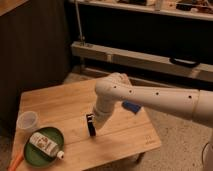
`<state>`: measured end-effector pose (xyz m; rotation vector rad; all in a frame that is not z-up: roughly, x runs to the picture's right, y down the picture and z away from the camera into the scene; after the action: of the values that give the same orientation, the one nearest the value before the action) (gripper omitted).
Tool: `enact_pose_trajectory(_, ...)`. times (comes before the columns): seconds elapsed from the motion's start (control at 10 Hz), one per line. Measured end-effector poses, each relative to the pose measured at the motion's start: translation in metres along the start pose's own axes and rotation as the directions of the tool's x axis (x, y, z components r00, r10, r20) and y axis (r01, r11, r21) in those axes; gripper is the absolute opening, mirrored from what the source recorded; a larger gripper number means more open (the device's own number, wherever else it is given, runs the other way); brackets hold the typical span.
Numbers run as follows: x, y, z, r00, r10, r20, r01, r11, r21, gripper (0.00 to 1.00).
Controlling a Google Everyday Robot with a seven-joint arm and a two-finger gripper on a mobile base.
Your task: Knock the eraser over
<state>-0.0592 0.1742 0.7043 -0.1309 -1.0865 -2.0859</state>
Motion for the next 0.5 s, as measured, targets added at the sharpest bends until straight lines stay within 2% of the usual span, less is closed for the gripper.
enact_pose_trajectory(0.2, 0.017, -0.013, 0.004, 1.0, -0.026, -0.007, 0.026, 1.0, 0.006, 0.06)
enact_pose_trajectory(0.5, 0.045, -0.018, 0.001, 0.997, -0.023, -0.077, 0.019, 0.999, -0.049, 0.06)
